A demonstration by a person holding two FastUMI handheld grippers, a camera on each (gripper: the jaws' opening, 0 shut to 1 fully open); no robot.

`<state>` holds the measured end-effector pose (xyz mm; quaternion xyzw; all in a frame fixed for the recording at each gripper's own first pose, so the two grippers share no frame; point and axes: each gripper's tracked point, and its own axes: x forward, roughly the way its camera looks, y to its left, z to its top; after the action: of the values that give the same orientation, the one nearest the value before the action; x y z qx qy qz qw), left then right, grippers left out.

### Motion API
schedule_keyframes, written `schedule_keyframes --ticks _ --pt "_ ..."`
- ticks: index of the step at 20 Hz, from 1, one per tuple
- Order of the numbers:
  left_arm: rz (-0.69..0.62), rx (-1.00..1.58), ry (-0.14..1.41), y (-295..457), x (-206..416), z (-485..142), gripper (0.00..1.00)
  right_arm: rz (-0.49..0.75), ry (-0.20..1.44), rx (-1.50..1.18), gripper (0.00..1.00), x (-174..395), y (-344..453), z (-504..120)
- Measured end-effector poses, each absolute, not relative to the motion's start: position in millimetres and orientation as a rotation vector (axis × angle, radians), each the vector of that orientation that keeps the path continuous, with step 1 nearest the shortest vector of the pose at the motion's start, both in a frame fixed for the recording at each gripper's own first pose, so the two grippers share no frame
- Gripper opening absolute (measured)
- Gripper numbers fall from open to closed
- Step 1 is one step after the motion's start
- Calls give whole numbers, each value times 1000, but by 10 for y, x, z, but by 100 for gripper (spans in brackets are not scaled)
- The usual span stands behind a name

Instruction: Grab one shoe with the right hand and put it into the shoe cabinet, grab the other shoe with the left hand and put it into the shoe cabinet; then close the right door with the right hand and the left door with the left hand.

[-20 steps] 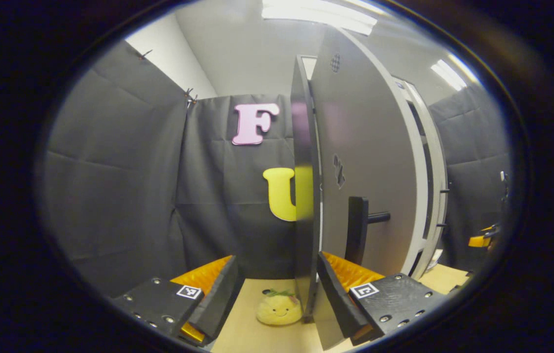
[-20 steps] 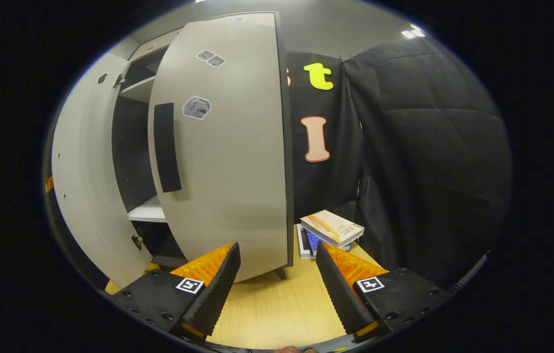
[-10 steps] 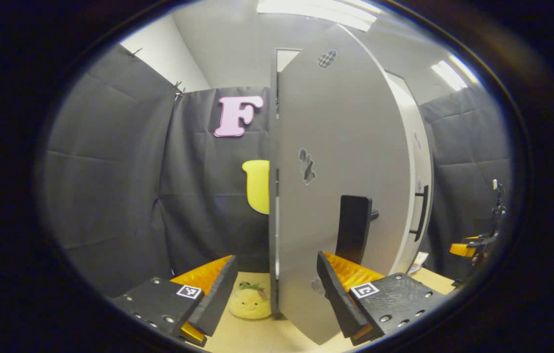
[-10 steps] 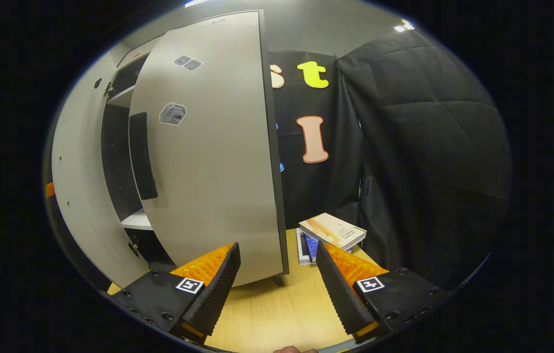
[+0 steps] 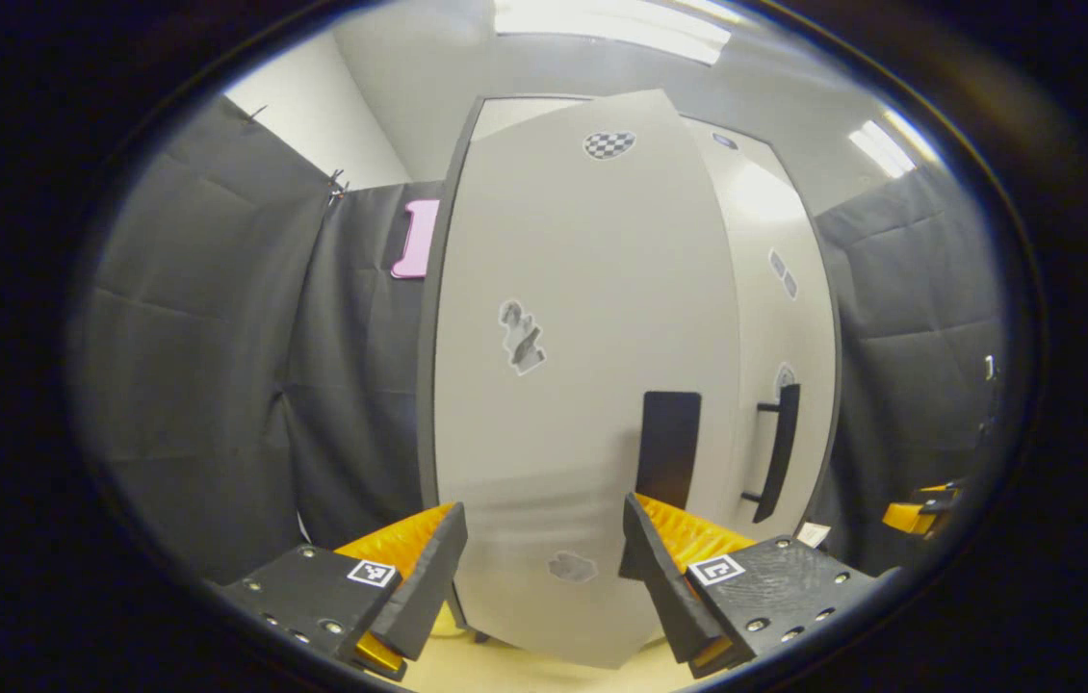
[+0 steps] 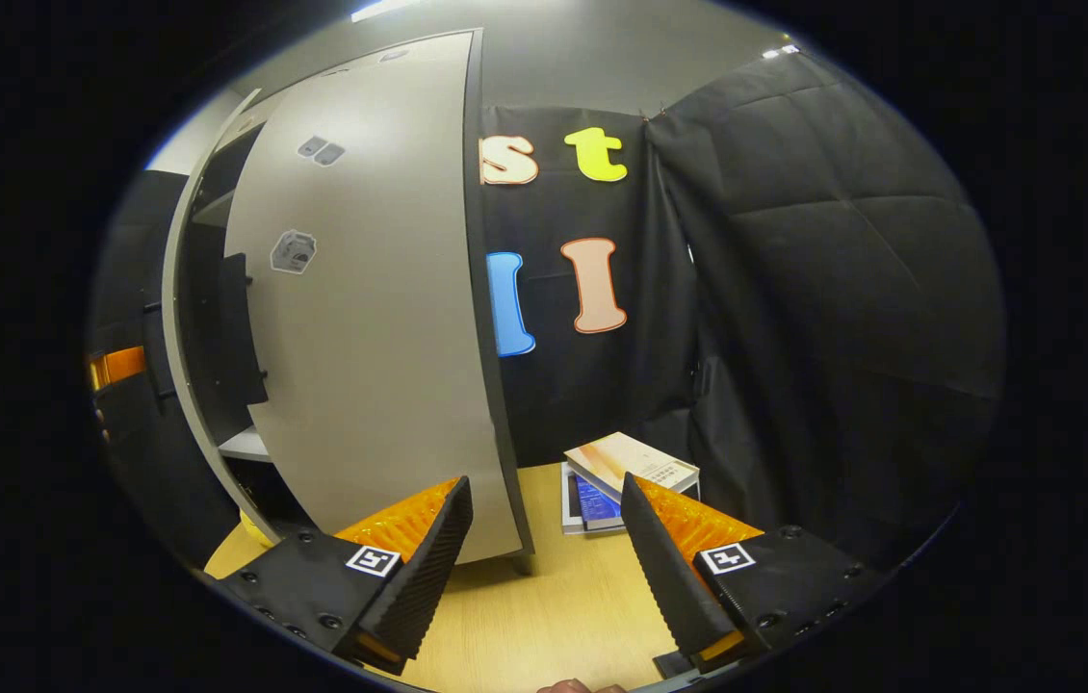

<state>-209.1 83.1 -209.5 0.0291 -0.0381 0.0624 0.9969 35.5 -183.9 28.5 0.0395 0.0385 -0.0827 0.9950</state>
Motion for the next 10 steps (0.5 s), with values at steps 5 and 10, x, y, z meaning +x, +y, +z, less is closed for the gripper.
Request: schedule_keyframes --ticks 5,10 --pt "123 65 -84 869 -2245 -2120 93 -163 63 77 97 289 -1835 375" --pt "152 75 -90 1009 -2541 -2150 93 -133 38 48 93 254 -1636 514"
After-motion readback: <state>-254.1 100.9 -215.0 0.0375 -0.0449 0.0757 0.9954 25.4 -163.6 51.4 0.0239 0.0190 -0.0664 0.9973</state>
